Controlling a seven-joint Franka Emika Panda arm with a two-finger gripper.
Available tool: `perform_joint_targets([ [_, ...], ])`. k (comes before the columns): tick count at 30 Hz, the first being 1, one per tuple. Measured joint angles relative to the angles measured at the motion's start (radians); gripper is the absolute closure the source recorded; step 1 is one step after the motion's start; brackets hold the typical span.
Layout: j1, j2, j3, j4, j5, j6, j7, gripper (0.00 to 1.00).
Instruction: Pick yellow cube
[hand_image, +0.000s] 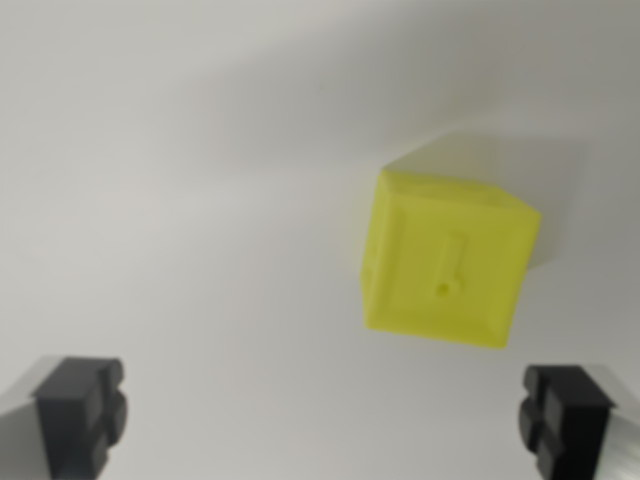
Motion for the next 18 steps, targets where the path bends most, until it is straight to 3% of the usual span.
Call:
perform_joint_targets([
  [18,-0.047,0.088,0.000,-0.018,0.010,0.111,0.006,0.00],
])
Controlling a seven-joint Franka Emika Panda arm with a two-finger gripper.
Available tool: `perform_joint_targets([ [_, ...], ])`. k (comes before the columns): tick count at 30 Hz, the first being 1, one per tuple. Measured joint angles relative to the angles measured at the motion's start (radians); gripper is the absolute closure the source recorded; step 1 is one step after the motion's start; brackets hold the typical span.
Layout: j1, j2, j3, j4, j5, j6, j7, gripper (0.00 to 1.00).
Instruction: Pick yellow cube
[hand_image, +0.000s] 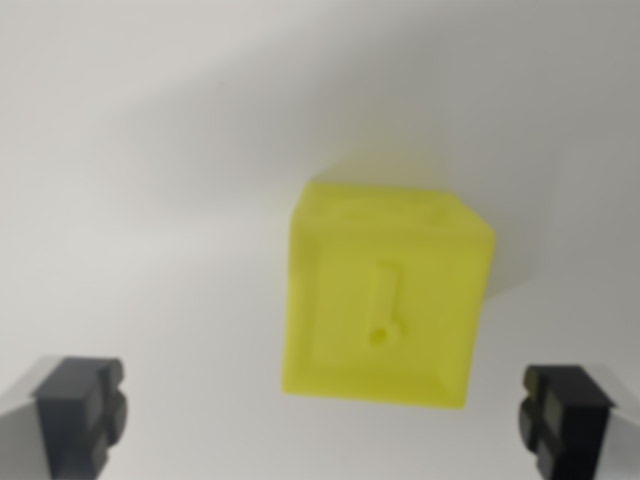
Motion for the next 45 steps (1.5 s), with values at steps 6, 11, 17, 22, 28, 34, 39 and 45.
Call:
perform_joint_targets([
  [6,-0.015,0.032,0.000,-0.002,0.004,0.035,0.001,0.00],
  [11,-0.025,0.044,0.000,-0.005,0.006,0.052,0.006,0.00],
  [17,-0.026,0.045,0.000,-0.005,0.006,0.053,0.008,0.00],
  [22,-0.026,0.066,0.001,-0.001,0.008,0.069,0.006,0.00],
  [28,-0.025,0.103,0.001,0.008,0.016,0.097,0.000,0.00],
  [34,-0.024,0.142,0.001,0.019,0.025,0.125,-0.006,0.00],
  [39,-0.023,0.169,0.001,0.028,0.031,0.142,-0.011,0.00],
  [45,-0.022,0.172,0.001,0.029,0.034,0.145,-0.013,1.00],
])
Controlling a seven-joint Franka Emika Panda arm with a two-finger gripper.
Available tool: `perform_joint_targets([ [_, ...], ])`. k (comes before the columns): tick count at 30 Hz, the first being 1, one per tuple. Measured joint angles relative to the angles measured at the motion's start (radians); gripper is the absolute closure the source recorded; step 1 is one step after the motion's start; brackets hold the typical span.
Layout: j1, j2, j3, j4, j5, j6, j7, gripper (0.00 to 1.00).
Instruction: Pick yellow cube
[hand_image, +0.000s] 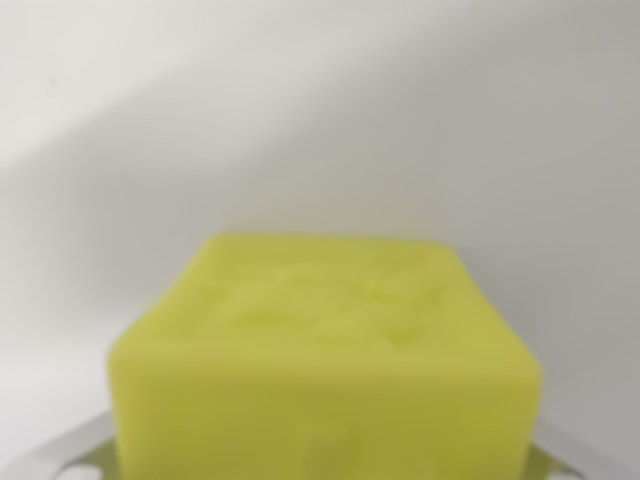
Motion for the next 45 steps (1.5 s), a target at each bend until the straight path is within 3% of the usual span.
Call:
perform_joint_targets([
  [6,0.000,-0.013,-0.001,-0.005,0.000,-0.009,0.001,1.00],
  [26,-0.004,-0.140,-0.001,-0.037,-0.028,-0.102,0.021,1.00],
  [45,-0.007,-0.252,-0.001,-0.050,-0.047,-0.201,0.034,1.00],
])
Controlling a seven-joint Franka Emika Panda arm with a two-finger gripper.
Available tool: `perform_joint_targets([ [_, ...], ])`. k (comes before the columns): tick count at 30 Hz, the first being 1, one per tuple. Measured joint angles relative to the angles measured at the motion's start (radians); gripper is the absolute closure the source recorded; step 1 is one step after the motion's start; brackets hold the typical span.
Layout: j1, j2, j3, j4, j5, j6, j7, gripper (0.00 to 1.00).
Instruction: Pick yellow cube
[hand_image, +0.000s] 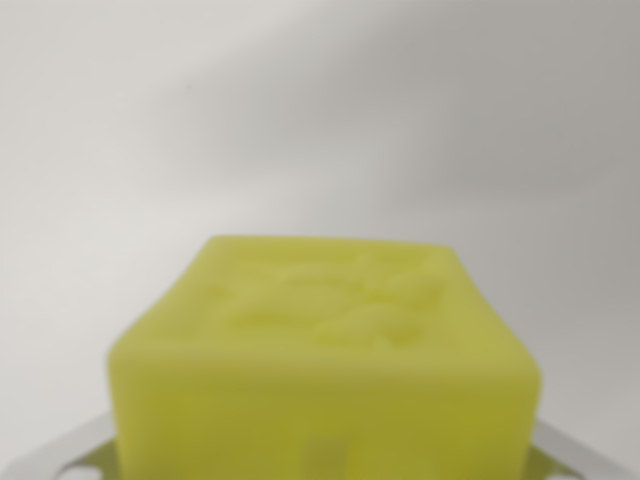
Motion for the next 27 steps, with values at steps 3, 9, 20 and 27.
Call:
perform_joint_targets([
  [3,0.000,-0.017,0.000,0.000,-0.002,-0.016,0.002,1.00],
  [9,-0.001,-0.050,0.000,0.000,-0.006,-0.050,0.005,1.00],
  [20,-0.002,-0.106,0.000,0.006,-0.013,-0.113,0.009,1.00],
  [27,-0.002,-0.140,0.000,0.012,-0.017,-0.153,0.012,1.00],
])
